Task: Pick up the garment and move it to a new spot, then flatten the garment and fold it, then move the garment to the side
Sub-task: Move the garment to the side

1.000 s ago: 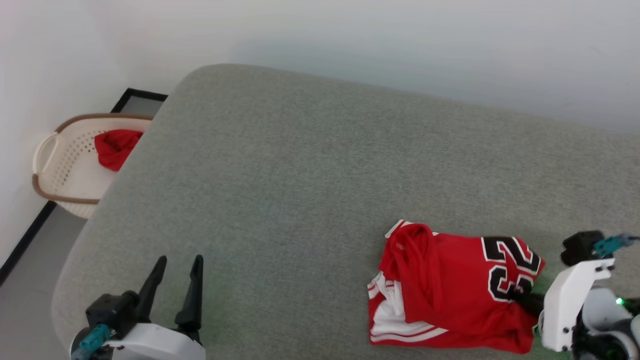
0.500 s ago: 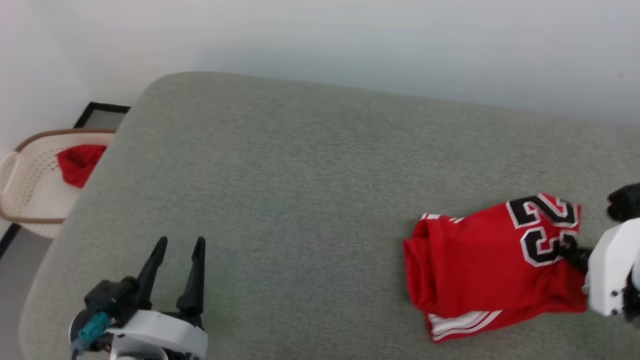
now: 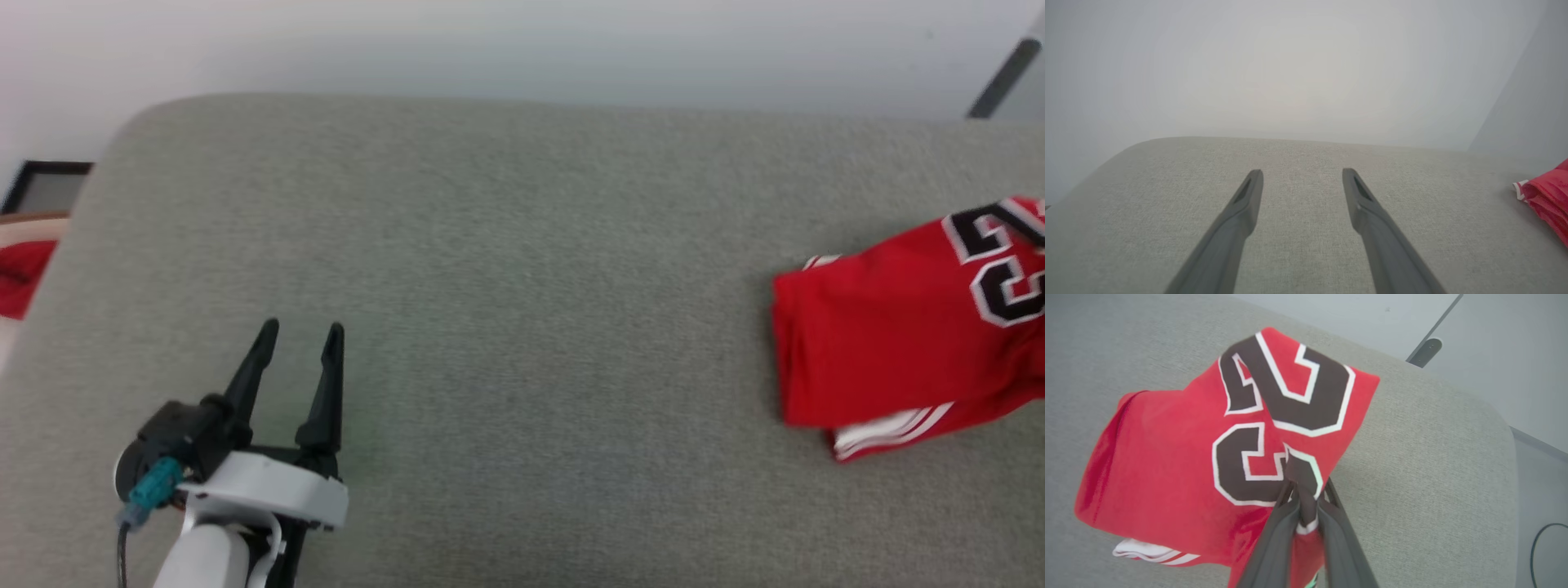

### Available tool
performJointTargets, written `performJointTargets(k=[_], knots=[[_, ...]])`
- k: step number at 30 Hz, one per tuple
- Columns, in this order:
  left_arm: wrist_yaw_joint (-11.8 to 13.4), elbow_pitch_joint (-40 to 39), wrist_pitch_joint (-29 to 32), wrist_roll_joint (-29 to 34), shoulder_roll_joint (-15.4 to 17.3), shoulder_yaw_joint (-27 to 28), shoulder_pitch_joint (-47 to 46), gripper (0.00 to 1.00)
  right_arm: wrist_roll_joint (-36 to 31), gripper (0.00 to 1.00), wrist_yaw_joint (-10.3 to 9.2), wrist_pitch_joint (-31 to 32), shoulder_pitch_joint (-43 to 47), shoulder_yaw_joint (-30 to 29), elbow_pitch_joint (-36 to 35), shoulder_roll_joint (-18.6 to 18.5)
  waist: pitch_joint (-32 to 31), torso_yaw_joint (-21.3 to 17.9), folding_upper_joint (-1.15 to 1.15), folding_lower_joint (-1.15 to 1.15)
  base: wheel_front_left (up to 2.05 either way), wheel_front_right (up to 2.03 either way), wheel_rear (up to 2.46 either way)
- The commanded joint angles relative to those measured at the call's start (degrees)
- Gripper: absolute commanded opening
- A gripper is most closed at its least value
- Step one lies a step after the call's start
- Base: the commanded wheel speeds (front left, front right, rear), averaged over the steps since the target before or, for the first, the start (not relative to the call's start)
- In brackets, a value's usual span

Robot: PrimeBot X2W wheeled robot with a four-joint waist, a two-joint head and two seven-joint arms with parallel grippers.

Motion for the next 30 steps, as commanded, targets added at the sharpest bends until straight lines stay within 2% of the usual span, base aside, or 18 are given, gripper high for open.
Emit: performJointTargets(k=[1,9,17,24,30], knots=[[-0.1,-0.4,0.1,0.3,0.1,0.0,-1.5,1.0,0.0,0.0,-0.07,-1.6,-1.8,0.7,0.8,-1.8,3.6,-3.6,0.0,0.0,0.0,0.0,0.0],[-0.1,-1.2,0.1,0.9,1.4,-1.1,-5.1,1.0,-1.8,0.0,-0.07,-10.0,-8.8,5.8,5.0,-8.7,8.2,-8.4,0.0,0.0,0.0,0.0,0.0],[-0.2,-1.6,0.0,1.1,3.0,-1.9,-7.9,1.0,-4.0,0.0,-0.07,-18.3,-15.6,11.2,11.8,-13.6,12.4,-12.1,0.0,0.0,0.0,0.0,0.0],[-0.2,-1.7,0.0,0.9,4.4,-2.6,-9.5,1.0,-9.0,0.0,-0.08,-24.9,-21.6,15.6,18.5,-15.5,15.3,-14.6,0.0,0.0,0.0,0.0,0.0],[-0.2,-1.7,0.0,0.7,5.5,-3.2,-10.8,1.0,-13.8,0.0,-0.08,-29.1,-26.7,18.3,24.8,-14.7,17.6,-16.1,0.0,0.0,0.0,0.0,0.0]])
